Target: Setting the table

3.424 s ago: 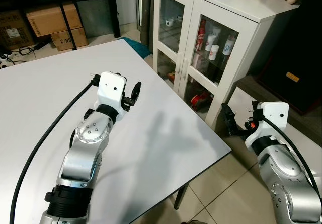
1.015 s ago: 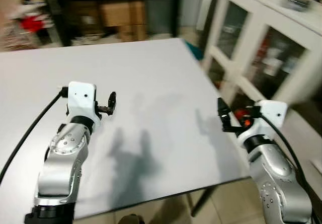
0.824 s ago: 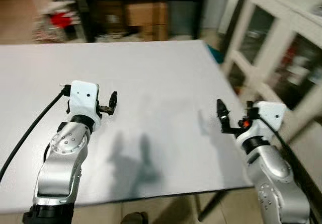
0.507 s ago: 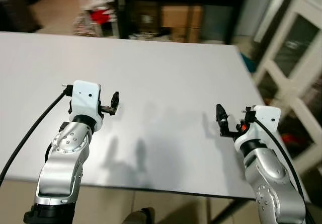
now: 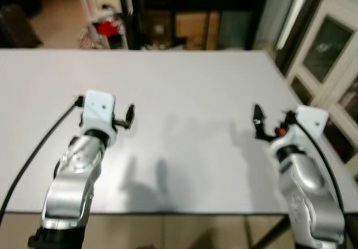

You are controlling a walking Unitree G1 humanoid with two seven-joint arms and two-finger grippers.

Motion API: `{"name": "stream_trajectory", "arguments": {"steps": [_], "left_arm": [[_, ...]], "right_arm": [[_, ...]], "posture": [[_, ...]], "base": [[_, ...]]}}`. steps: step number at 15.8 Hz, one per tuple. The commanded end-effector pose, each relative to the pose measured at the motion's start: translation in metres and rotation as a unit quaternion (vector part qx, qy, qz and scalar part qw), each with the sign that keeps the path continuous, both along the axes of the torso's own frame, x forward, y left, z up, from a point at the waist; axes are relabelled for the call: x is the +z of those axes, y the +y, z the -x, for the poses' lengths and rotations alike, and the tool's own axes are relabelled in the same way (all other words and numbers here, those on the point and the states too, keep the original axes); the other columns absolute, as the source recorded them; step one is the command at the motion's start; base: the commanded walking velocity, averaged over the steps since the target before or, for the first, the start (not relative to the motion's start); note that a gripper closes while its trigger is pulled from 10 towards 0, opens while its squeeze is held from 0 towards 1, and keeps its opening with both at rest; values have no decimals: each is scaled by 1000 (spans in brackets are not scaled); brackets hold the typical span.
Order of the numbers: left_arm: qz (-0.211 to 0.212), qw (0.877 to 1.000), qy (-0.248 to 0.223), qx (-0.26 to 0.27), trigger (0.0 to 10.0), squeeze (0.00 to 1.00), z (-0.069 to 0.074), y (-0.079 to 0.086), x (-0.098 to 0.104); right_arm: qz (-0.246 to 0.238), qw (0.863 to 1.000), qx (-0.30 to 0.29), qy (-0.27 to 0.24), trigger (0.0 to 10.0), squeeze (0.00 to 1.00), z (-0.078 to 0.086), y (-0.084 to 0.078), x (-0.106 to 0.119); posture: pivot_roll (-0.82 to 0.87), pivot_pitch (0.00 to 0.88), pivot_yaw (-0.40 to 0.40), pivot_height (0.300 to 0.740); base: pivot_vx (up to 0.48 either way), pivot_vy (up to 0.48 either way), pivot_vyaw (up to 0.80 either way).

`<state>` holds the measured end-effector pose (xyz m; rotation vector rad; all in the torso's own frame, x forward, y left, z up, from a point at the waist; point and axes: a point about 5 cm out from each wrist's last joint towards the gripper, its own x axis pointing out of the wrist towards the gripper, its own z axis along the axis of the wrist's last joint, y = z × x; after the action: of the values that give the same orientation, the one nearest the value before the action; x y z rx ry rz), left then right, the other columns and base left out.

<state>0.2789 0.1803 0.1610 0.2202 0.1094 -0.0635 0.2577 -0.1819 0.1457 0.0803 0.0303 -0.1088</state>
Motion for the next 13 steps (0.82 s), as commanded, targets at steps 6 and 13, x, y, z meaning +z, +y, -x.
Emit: {"name": "stream_trajectory", "arguments": {"steps": [6,13], "left_arm": [[-7,1000,10,6,10000,0,2,3,-2],[-11,1000,6,15,10000,0,7,5,1]], "right_arm": [[-18,998,58,9,10000,0,9,16,-6],[-6,996,87,13,10000,0,4,23,-8]], "posture": [[35,0,2,740],[58,0,-24,740]], "base": [[0,352,0],[0,352,686]]}}
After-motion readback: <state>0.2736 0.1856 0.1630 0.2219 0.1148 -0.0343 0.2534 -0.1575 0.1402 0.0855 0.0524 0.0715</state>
